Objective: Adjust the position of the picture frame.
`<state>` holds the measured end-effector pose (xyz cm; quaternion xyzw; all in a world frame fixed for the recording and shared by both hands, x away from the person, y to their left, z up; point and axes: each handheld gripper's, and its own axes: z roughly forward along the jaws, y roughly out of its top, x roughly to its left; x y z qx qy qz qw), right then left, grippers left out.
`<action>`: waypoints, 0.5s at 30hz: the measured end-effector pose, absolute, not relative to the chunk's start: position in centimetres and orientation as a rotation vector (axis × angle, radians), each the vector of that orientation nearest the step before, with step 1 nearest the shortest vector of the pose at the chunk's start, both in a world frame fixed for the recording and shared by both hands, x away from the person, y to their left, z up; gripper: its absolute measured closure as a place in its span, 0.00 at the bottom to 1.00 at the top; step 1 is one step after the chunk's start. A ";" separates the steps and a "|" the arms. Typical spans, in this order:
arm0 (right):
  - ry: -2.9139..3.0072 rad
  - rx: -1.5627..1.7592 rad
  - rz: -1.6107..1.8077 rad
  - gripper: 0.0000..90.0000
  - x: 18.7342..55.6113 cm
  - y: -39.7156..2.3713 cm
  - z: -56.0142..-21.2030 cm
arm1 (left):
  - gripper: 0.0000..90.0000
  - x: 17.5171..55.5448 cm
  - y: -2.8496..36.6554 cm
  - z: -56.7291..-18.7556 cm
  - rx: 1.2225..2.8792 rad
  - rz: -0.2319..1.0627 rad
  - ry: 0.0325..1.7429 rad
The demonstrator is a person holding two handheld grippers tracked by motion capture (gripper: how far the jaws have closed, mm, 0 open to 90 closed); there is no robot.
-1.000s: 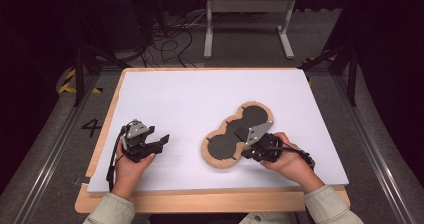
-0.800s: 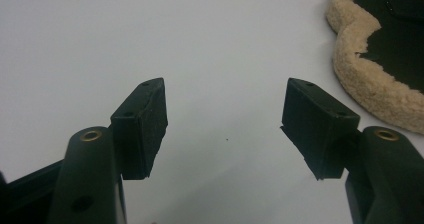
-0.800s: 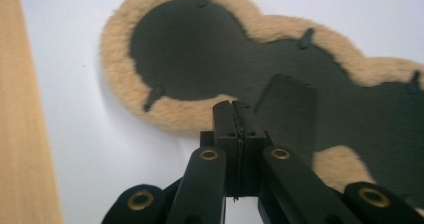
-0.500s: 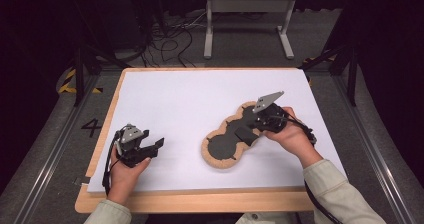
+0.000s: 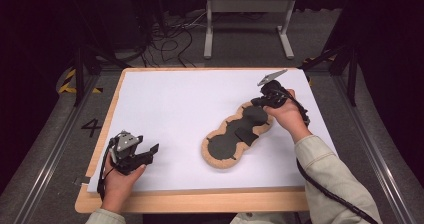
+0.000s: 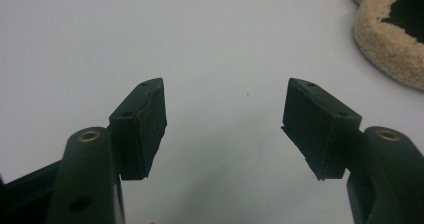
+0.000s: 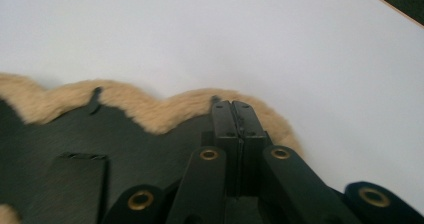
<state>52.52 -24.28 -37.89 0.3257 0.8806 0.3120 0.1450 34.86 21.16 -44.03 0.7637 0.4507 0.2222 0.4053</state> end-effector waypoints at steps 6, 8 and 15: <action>2.495 1.034 0.869 1.00 54.9 -24.6 -39.0 | 0.38 34.4 21.4 -44.1 1.945 0.560 1.127; 2.484 1.056 0.867 1.00 55.5 -24.7 -39.3 | 0.38 34.1 21.5 -44.2 1.945 0.559 1.132; 2.462 1.135 0.815 1.00 57.1 -24.8 -41.1 | 0.38 33.8 22.1 -44.4 1.937 0.563 1.152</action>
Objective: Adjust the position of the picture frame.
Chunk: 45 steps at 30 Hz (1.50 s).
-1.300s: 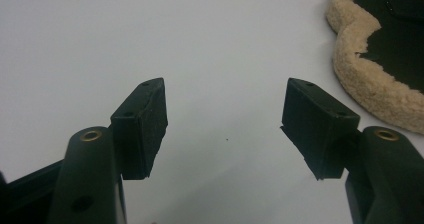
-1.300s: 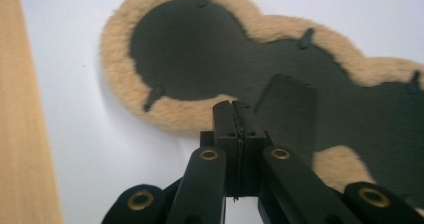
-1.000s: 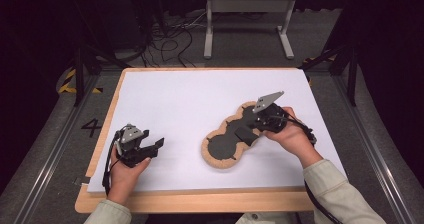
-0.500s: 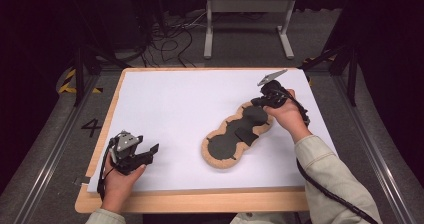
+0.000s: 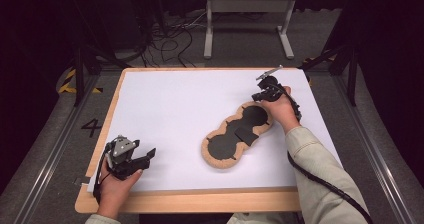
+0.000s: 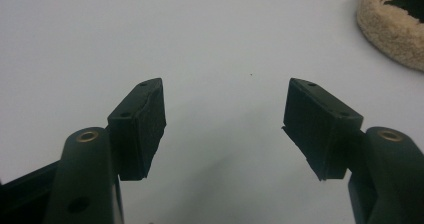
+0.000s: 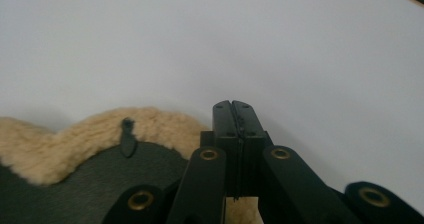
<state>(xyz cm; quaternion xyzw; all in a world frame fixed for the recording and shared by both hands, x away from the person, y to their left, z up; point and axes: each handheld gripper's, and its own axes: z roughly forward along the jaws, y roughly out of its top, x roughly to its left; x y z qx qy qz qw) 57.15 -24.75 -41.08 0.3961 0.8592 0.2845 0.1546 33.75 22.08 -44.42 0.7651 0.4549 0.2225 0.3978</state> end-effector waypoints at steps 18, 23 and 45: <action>2.521 1.119 0.714 1.00 56.2 -25.4 -41.5 | 0.38 34.4 21.4 -44.3 1.947 0.546 1.133; 2.539 1.099 0.709 1.00 54.5 -26.4 -41.3 | 0.41 35.0 20.8 -44.3 1.962 0.534 1.129; 2.479 1.221 0.617 1.00 52.5 -30.7 -42.3 | 0.93 36.2 18.7 -43.5 2.020 0.382 0.983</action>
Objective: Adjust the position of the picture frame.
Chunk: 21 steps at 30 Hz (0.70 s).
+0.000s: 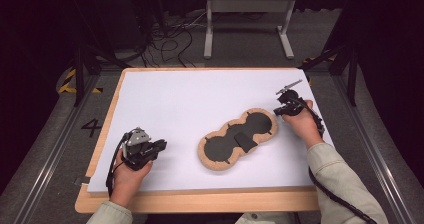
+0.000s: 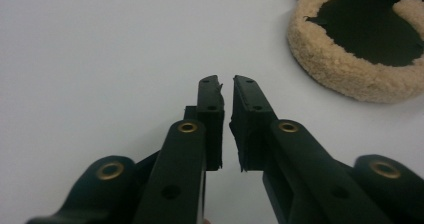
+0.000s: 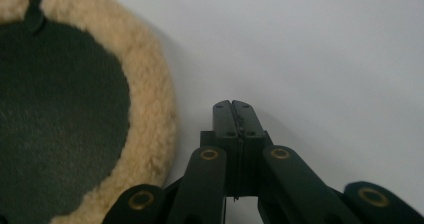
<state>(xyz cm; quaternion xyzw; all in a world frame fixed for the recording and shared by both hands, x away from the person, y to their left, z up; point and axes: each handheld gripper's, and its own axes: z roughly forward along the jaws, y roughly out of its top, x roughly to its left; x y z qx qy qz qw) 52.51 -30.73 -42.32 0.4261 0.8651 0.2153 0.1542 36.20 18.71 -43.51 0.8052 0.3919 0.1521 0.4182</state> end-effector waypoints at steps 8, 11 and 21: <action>2.540 1.170 0.606 1.00 51.7 -29.6 -42.5 | 1.00 35.9 18.4 -43.3 2.022 0.378 0.978; 2.557 1.196 0.657 1.00 51.4 -29.4 -42.6 | 1.00 35.8 18.3 -43.2 2.028 0.378 0.970; 2.661 1.104 0.763 1.00 49.0 -26.4 -43.0 | 1.00 35.0 16.4 -42.5 2.057 0.335 0.865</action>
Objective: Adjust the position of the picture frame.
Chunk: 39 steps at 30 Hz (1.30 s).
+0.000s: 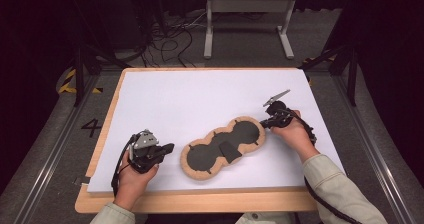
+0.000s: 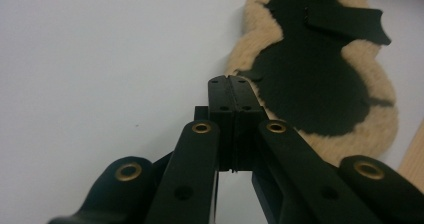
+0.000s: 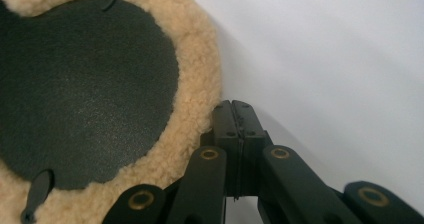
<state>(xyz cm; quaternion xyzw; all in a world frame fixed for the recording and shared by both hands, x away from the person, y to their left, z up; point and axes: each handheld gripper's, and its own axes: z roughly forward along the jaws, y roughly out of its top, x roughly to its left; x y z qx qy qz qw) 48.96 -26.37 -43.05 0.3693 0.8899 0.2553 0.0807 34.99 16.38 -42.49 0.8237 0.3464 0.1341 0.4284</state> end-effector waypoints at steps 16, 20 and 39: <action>2.514 1.055 0.924 1.00 45.1 -26.2 -41.5 | 1.00 32.1 10.8 -41.4 2.193 0.136 0.561; 2.505 1.059 0.938 1.00 44.8 -26.6 -41.3 | 1.00 31.9 10.1 -41.6 2.229 0.096 0.520; 2.486 1.055 0.960 1.00 44.5 -26.7 -41.1 | 1.00 31.8 7.7 -43.9 2.538 0.025 0.418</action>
